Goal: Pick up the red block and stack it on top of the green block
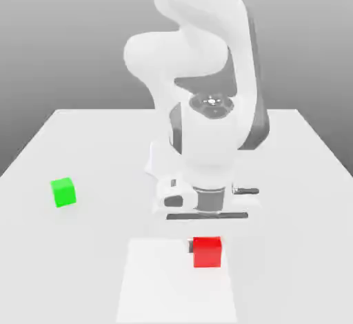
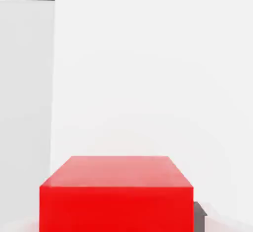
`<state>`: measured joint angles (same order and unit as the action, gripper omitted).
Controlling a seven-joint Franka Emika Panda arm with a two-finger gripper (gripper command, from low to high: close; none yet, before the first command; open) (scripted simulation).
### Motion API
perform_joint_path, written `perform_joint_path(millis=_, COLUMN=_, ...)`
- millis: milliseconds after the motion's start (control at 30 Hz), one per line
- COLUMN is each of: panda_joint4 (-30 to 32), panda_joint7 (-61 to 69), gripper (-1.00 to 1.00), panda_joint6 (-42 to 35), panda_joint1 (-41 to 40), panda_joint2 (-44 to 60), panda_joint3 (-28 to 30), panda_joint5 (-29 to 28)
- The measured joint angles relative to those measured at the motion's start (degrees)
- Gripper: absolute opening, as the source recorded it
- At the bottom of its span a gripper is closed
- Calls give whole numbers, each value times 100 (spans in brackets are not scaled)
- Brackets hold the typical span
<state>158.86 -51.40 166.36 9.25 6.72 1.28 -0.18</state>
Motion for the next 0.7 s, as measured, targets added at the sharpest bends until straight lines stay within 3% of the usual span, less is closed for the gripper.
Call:
perform_joint_path(millis=233, panda_joint4=141, panda_joint7=-21, gripper=-100, panda_joint6=-557, panda_joint1=-51, panda_joint2=-639, panda_joint3=-55, panda_joint5=6)
perform_joint_path(millis=467, panda_joint4=271, panda_joint7=2612, gripper=-100, panda_joint6=-1337, panda_joint1=-435, panda_joint2=-1379, panda_joint3=832, panda_joint5=347)
perform_joint_path(millis=700, panda_joint4=457, panda_joint7=5116, gripper=-100, panda_joint6=-1913, panda_joint1=-1126, panda_joint2=-2059, panda_joint3=1851, panda_joint5=-131)
